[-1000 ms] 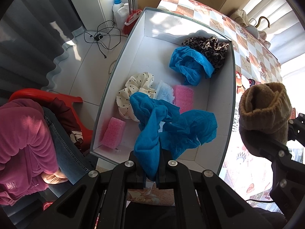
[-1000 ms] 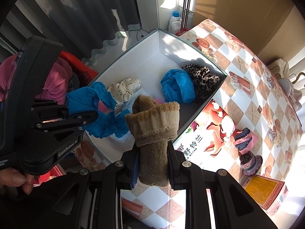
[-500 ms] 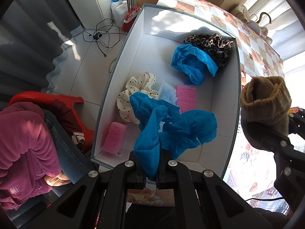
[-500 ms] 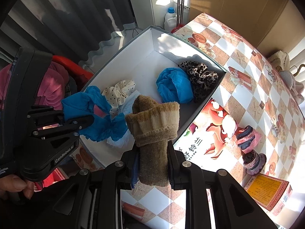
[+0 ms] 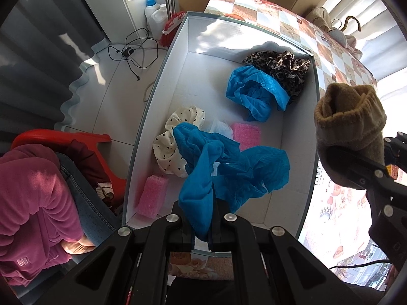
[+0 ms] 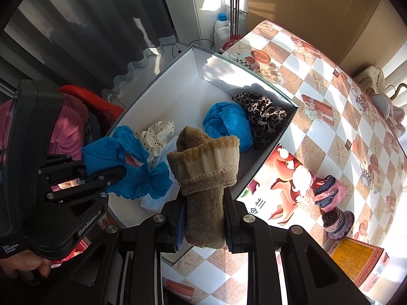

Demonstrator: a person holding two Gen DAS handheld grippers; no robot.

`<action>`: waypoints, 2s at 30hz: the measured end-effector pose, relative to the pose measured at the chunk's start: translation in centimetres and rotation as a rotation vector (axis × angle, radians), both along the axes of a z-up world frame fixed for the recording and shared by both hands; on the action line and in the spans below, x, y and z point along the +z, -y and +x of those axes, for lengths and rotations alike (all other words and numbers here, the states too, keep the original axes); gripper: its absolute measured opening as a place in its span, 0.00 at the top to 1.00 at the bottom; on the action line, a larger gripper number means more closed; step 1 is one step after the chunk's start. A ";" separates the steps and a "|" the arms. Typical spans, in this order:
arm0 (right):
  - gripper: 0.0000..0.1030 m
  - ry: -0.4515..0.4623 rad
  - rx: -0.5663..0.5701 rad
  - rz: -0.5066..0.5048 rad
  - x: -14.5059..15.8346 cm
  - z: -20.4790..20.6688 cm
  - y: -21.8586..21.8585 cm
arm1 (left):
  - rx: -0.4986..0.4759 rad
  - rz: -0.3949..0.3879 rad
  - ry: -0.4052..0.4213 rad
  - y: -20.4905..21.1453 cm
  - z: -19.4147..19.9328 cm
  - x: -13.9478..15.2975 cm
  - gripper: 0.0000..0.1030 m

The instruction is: Organize soft objects

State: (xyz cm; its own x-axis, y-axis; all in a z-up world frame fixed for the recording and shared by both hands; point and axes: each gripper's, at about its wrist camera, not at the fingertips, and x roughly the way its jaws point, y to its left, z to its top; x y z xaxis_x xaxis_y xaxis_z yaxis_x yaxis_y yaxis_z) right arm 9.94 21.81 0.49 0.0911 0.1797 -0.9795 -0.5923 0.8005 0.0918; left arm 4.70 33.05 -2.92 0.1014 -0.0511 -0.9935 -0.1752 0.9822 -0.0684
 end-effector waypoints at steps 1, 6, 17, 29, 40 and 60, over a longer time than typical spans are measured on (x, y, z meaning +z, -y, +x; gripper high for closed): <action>0.76 0.001 0.000 0.000 0.0 0.1 -0.1 | 0.000 -0.001 0.001 0.0 0.1 0.0 0.94; 0.76 0.006 0.006 -0.001 0.1 0.6 -0.8 | 0.001 -0.001 0.005 -0.1 0.3 0.1 0.94; 0.76 -0.006 0.005 -0.006 -0.1 1.0 -1.1 | 0.016 0.001 0.004 -0.5 0.3 0.0 0.93; 0.76 -0.007 0.011 -0.007 -0.2 1.2 -1.1 | 0.017 0.007 0.004 -0.3 0.3 0.1 0.93; 0.76 -0.006 0.002 0.003 0.0 1.3 -1.0 | 0.018 0.014 0.004 -0.2 0.4 0.2 0.93; 0.76 0.012 -0.006 0.024 0.8 1.6 -1.0 | 0.011 0.026 0.008 0.2 0.2 0.5 0.93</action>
State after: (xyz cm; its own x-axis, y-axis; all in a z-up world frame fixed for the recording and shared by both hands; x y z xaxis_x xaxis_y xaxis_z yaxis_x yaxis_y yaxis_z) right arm 11.54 22.82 1.26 0.1044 0.2028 -0.9736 -0.5887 0.8017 0.1038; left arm 4.94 32.85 -2.42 0.1095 -0.0241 -0.9937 -0.1854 0.9817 -0.0442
